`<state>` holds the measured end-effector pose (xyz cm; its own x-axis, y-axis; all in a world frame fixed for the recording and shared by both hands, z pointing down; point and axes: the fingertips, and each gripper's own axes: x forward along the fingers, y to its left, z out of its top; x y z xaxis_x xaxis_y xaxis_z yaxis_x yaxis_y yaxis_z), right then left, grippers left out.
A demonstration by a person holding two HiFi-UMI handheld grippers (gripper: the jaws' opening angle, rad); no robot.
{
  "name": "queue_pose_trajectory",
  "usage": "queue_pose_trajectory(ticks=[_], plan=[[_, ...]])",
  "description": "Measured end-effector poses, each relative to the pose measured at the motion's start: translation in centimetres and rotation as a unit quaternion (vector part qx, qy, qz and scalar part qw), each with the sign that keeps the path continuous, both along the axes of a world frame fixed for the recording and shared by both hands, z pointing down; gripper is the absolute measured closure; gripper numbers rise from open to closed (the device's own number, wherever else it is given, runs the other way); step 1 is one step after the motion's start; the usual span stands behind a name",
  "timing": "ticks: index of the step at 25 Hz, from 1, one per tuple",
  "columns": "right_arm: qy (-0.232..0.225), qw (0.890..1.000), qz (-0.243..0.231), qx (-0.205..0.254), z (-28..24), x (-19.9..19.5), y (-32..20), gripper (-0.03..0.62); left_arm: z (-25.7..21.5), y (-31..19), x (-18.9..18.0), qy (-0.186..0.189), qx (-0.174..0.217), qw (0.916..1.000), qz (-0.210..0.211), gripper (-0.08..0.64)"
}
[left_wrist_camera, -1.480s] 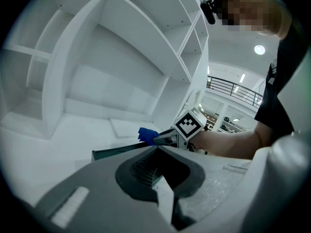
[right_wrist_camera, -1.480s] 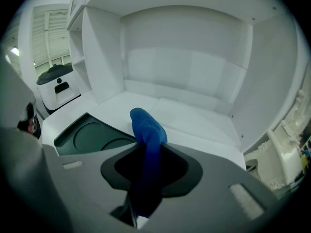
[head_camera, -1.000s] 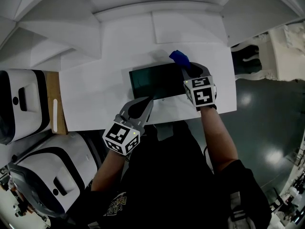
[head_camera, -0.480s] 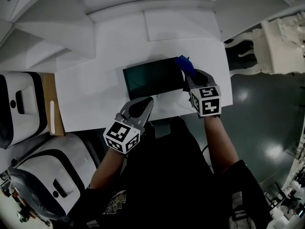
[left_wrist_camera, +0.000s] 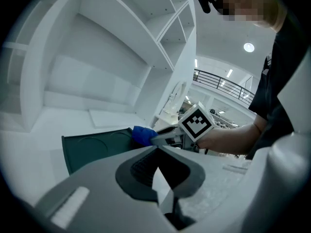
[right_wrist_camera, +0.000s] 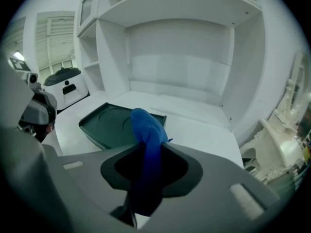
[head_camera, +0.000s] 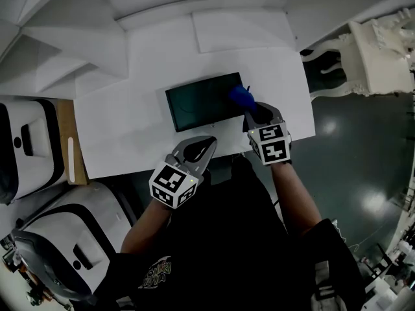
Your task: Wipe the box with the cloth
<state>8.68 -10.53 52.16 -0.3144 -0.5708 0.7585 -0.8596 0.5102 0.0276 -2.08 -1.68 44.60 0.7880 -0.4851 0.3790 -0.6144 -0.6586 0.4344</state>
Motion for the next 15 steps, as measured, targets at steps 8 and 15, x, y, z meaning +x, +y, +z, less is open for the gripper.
queue_pose_trajectory(ticks=[8, 15], plan=[[0.045, 0.999, -0.025, -0.003, 1.2, -1.7, 1.0, 0.474, 0.7, 1.3, -1.7, 0.000, -0.011, 0.9999, -0.008, 0.560], [0.044, 0.998, -0.042, -0.018, 1.8, -4.2, 1.9, 0.474, 0.8, 1.8, -3.2, 0.003, -0.013, 0.9998, -0.014, 0.560]])
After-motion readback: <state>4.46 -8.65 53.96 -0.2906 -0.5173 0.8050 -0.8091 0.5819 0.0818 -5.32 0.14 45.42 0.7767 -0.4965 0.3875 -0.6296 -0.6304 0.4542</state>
